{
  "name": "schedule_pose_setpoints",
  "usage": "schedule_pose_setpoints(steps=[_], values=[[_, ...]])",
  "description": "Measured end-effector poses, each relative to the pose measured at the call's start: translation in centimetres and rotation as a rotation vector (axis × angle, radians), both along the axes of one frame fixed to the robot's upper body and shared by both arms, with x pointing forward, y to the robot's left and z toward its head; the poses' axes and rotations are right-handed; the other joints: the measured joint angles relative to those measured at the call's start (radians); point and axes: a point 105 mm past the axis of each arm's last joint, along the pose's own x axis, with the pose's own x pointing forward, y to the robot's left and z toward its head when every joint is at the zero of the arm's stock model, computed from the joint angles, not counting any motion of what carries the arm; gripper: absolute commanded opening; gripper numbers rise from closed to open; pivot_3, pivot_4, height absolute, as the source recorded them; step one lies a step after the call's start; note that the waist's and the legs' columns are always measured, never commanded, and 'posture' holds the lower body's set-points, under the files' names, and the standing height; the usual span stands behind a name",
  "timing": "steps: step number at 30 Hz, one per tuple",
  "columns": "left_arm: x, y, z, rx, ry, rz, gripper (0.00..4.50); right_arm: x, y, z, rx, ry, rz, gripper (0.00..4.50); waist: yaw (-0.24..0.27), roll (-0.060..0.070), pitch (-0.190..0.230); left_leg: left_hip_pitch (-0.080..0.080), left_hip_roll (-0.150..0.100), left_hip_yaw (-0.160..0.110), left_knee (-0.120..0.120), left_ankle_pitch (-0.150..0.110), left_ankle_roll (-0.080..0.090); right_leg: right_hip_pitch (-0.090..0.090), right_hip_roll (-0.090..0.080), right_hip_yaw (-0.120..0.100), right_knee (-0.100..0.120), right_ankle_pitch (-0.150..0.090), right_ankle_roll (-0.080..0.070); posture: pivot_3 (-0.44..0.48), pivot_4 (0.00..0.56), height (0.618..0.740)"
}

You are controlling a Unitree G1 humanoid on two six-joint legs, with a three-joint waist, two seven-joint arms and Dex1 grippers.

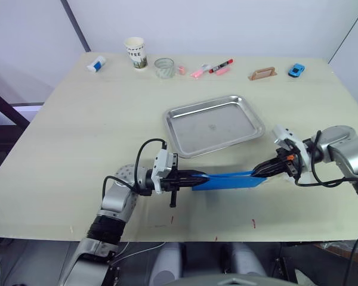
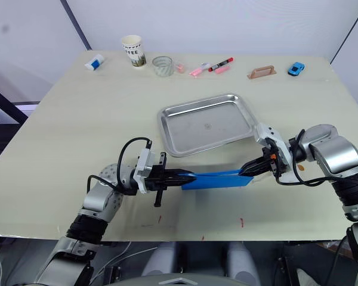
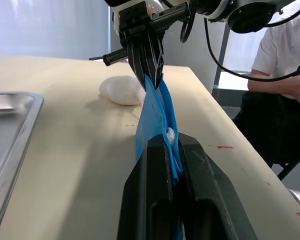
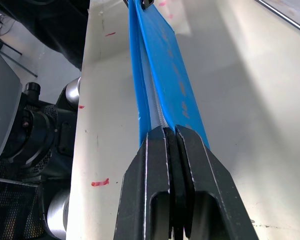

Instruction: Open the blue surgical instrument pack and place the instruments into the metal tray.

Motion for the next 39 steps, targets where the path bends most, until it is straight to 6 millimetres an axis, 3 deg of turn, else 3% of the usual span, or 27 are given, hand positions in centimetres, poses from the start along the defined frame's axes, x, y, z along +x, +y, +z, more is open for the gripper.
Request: schedule_pose_setpoints(steps=[6,9,14,18,25,31,37,39], values=[[0.1,-0.1,0.0,0.004,-0.035,0.01,0.05,0.0,-0.1,0.0,0.003,-0.004,-0.006,0.0,0.001,0.0,0.0,0.0,0.0,0.0,0.0,0.0,0.0,0.0,0.0,0.0,0.0,0.0,0.0,0.0,0.15,0.74],[0.2,0.0,0.0,0.0,-0.043,0.023,0.0,0.6,0.0,0.1,0.01,-0.05,-0.032,0.98,0.0,0.0,0.0,0.0,0.0,0.0,0.0,0.0,0.0,0.0,0.0,0.0,0.0,0.0,0.0,0.0,0.15,0.74],[0.1,-0.3,-0.1,-0.002,-0.052,0.015,0.0,0.2,-0.7,-0.2,0.034,-0.059,-0.059,3.21,0.005,0.0,0.0,-0.001,0.0,0.0,0.0,0.0,0.0,0.0,0.0,0.0,0.0,0.0,0.0,0.0,0.15,0.74],[0.2,-0.1,-0.1,-0.001,-0.058,0.017,0.0,-0.3,-2.9,0.3,0.088,-0.103,-0.129,4.45,0.005,0.0,0.0,-0.001,-0.001,0.0,0.0,0.0,0.0,0.0,0.0,0.0,-0.001,0.0,0.0,0.0,0.15,0.74],[0.6,0.2,0.0,0.005,-0.061,0.025,0.0,-2.2,-3.6,1.6,0.193,-0.203,-0.191,4.45,0.003,0.0,0.0,-0.001,0.0,0.0,0.0,0.0,0.0,0.0,0.0,0.0,0.0,0.0,0.0,0.0,0.15,0.74],[0.7,0.4,0.2,0.013,-0.066,0.03,0.0,-3.7,-3.4,1.0,0.212,-0.296,-0.301,4.45,0.003,0.0,0.0,-0.001,0.0,-0.001,0.0,0.0,0.0,0.0,0.0,0.0,0.0,0.0,0.0,0.0,0.15,0.74],[0.8,0.6,0.2,0.016,-0.068,0.035,0.0,-3.6,-4.9,-0.6,0.107,-0.386,-0.391,4.45,0.003,0.0,0.0,-0.001,-0.001,0.0,0.0,0.0,0.0,0.0,0.0,0.001,-0.001,0.0,0.0,0.0,0.15,0.74],[0.8,0.6,0.2,0.018,-0.068,0.035,0.0,-2.7,-6.6,-1.0,-0.028,-0.47,-0.405,4.45,0.003,0.0,0.0,-0.001,-0.001,0.0,0.0,0.0,0.0,0.0,0.0,0.001,-0.001,0.0,0.0,0.0,0.15,0.74]])
